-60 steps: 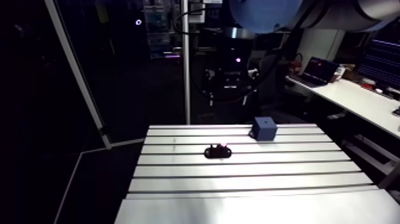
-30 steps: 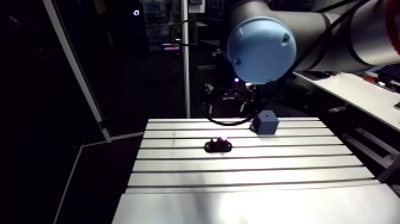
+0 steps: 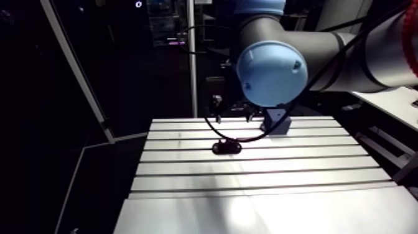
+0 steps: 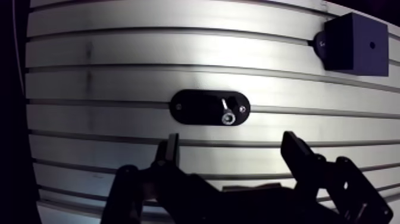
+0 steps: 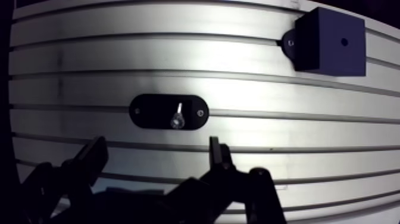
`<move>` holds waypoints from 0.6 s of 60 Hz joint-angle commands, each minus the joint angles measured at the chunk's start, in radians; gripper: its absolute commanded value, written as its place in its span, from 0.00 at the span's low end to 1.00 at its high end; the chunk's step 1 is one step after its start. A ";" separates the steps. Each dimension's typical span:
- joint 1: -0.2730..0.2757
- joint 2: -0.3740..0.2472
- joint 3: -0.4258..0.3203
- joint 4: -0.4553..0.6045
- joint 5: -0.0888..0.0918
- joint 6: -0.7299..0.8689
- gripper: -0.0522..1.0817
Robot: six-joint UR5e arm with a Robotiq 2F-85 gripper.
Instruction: Pick up the M10 bolt and insert it into the hole until fully seated.
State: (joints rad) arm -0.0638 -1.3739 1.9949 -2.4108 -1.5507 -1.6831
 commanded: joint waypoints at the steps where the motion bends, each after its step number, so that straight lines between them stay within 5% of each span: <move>1: -0.012 0.012 0.020 -0.029 0.002 -0.006 0.26; 10: -0.016 0.023 0.028 -0.040 0.005 -0.005 0.39; 36: -0.019 0.052 0.025 -0.050 0.004 -0.006 0.44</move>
State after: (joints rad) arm -0.0818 -1.3333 2.0198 -2.4546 -1.5461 -1.6894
